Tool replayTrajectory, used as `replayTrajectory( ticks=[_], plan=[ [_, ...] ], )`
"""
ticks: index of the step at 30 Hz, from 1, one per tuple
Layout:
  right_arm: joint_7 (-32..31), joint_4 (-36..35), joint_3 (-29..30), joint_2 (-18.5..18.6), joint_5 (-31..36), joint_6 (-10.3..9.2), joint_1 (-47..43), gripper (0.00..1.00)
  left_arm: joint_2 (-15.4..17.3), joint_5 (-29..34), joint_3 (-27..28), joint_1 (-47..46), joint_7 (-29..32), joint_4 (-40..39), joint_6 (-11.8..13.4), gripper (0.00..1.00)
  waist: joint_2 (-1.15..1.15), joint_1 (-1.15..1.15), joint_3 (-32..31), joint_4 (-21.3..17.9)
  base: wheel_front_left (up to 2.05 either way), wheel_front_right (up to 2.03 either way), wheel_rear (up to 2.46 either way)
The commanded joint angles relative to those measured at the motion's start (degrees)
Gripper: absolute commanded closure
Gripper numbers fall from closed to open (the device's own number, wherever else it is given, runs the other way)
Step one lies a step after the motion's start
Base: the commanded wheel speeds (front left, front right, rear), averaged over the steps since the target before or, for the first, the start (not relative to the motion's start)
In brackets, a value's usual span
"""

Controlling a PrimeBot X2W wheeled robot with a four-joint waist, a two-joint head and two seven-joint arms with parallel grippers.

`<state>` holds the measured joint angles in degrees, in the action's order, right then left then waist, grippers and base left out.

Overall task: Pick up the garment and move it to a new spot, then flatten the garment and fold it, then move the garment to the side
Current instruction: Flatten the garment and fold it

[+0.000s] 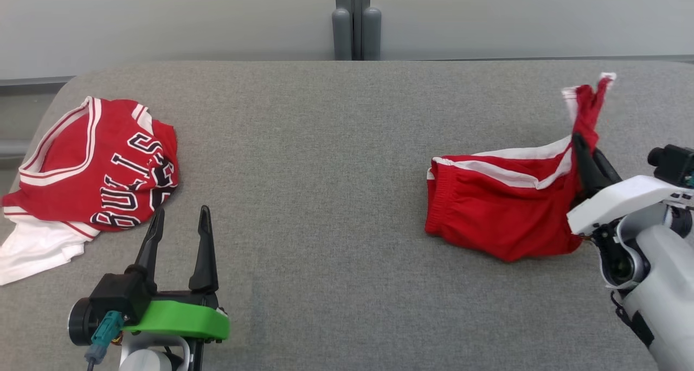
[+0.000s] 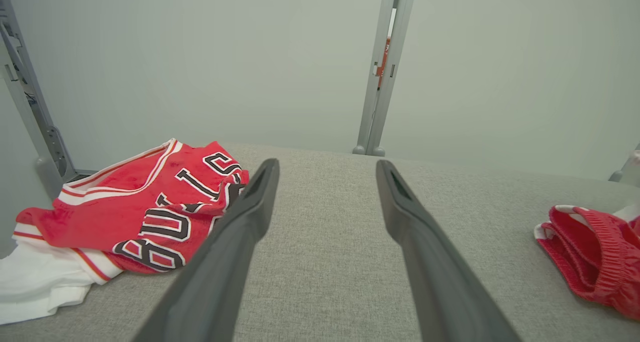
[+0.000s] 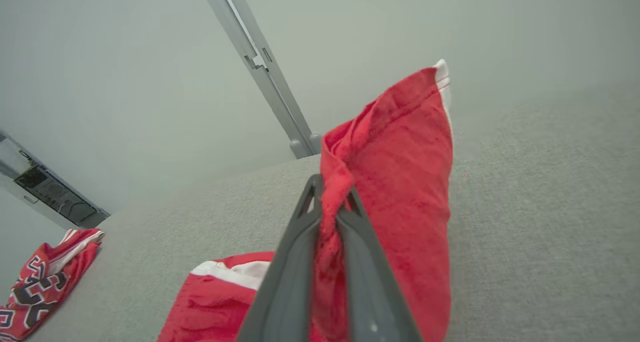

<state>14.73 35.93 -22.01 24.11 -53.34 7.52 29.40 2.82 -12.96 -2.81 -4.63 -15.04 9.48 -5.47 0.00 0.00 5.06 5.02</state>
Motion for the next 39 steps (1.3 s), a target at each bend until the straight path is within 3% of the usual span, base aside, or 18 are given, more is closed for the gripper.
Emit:
replayTrajectory(
  ticks=[1, 9, 18, 20, 21, 22, 28, 32, 36, 37, 38, 39],
  plan=[
    [0.37, -1.84, -0.35, -0.85, 0.74, -0.06, -1.19, 1.00, 0.16, 0.35, 0.12, 0.86, -0.20, -0.21, 0.16, 0.00, 0.00, 0.00, -0.14, 0.34, 0.00, 0.00, 0.00],
    [-1.50, -8.97, -3.99, -5.97, 5.11, -0.06, -5.41, 1.00, 0.16, -0.37, -0.52, 1.10, -0.20, -0.27, 0.43, 0.00, 0.00, 0.00, -0.03, 2.57, 0.00, 0.00, 0.00],
    [-3.46, -7.53, -6.59, -10.09, 7.61, -0.06, -10.37, 1.00, 0.15, -1.10, -0.99, 1.17, -0.20, 0.33, 0.71, 0.00, 0.00, 0.00, 0.24, 3.78, 0.00, 0.00, 0.00],
    [-3.20, -7.19, -7.21, -10.86, 7.89, -0.06, -10.94, 0.62, 0.15, -1.10, -1.03, 1.26, -0.20, 0.50, 0.73, 0.00, 0.00, 0.00, 0.08, 3.75, 0.00, 0.00, 0.00],
    [-2.89, -7.29, -7.35, -11.12, 8.06, -0.06, -11.18, 0.09, 0.16, -1.07, -1.07, 1.25, -0.20, 0.54, 0.78, 0.00, 0.00, 0.00, -0.03, 3.66, 0.00, 0.00, 0.00],
    [-2.55, -7.49, -7.40, -11.23, 8.11, -0.06, -11.36, 0.00, 0.15, -1.02, -1.08, 1.28, -0.20, 0.52, 0.86, 0.00, 0.00, 0.00, -0.12, 3.55, 0.00, 0.00, 0.00],
    [-0.06, -9.99, -3.59, -9.17, 9.06, -0.06, -11.31, 0.00, 0.16, -0.09, -0.80, 1.79, -0.20, 0.78, 0.54, 0.00, 0.00, 0.00, -1.09, 2.58, 0.00, 0.00, 0.00],
    [0.49, -10.29, 0.10, -6.39, 14.65, -0.06, -11.44, 0.00, 0.16, 0.65, -1.04, 1.91, -0.20, 0.93, 0.25, 0.00, 0.00, 0.00, -1.58, 2.49, 0.00, 0.00, 0.00],
    [0.46, -10.25, 5.80, -6.48, 17.84, -0.06, -12.79, 0.02, 0.16, 1.13, -1.16, 1.91, -0.20, 1.12, 0.00, 0.00, 0.00, 0.00, -1.75, 2.74, 0.00, 0.00, 0.00],
    [0.46, -9.99, 6.98, -6.56, 18.48, -0.06, -13.11, 0.55, 0.16, 1.11, -1.16, 1.87, -0.20, 1.16, -0.08, 0.00, 0.00, 0.00, -1.73, 2.87, 0.00, 0.00, 0.00],
    [0.46, -9.81, 7.75, -6.79, 18.99, -0.06, -13.31, 0.73, 0.16, 1.13, -1.17, 1.84, -0.20, 1.19, -0.14, 0.00, 0.00, 0.00, -1.67, 3.00, 0.00, 0.00, 0.00],
    [0.47, -9.51, 8.46, -6.98, 19.78, -0.06, -13.58, 1.00, 0.16, 1.21, -1.18, 1.80, -0.20, 1.21, -0.18, 0.00, 0.00, 0.00, -1.60, 3.15, 0.00, 0.00, 0.00]
  ],
)
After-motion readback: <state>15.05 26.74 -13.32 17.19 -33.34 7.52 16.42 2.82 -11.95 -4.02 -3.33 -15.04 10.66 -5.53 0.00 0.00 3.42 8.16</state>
